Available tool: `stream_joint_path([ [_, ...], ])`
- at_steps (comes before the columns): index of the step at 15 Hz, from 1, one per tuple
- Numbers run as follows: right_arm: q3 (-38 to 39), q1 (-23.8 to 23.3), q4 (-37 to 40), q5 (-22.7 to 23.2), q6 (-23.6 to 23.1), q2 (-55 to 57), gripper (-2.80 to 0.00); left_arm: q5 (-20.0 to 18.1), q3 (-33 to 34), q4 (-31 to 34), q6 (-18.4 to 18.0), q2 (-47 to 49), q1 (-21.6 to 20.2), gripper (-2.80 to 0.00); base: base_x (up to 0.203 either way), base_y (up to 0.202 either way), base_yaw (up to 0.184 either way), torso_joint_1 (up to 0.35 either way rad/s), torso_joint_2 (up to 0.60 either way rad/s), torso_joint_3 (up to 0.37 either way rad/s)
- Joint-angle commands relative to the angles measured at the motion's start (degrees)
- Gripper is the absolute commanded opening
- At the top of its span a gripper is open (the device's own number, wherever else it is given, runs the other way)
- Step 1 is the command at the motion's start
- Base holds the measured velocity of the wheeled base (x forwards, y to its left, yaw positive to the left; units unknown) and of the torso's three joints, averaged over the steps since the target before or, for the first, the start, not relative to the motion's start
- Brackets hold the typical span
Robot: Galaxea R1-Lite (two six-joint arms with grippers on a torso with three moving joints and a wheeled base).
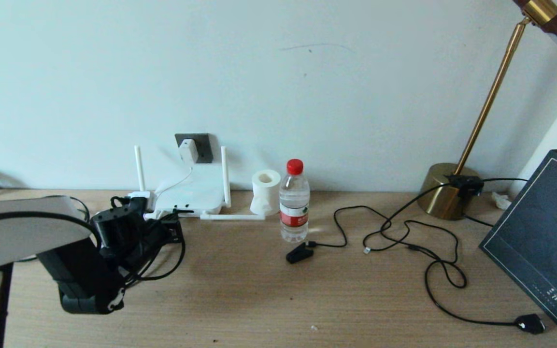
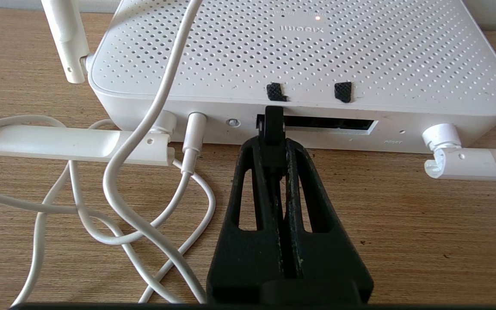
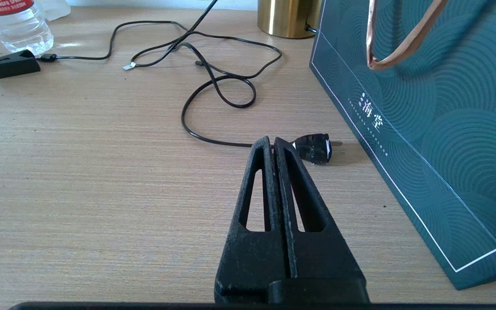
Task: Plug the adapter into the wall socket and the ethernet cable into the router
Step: Plug cable into router interface
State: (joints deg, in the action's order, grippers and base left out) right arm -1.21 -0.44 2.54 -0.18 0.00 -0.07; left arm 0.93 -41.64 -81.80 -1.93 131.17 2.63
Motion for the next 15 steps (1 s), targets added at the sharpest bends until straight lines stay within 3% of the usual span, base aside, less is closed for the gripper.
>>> stream_joint_path([
  [1,-0.02,0.00,0.01,0.01,0.00,0.07,-2.80,0.03,0.16,-0.29,-0.01,0.40,0.00,-2.80,0.000,0.000,0.000,0.000,0.00,0.000],
  [4,-0.02,0.00,0.01,0.01,0.00,0.07,-2.80,0.03,0.42,-0.33,0.03,0.40,0.00,-2.80,0.000,0.000,0.000,0.000,0.00,0.000],
  [5,-0.02,0.00,0.01,0.01,0.00,0.07,-2.80,0.01,0.50,-0.38,-0.01,0.40,0.00,0.00,0.000,0.000,0.000,0.000,0.00,0.000],
  [15,-0.02,0.00,0.01,0.01,0.00,0.07,-2.80,0.03,6.42,-4.82,-0.01,-0.65,0.24,0.00,0.000,0.000,0.000,0.000,0.00,0.000],
])
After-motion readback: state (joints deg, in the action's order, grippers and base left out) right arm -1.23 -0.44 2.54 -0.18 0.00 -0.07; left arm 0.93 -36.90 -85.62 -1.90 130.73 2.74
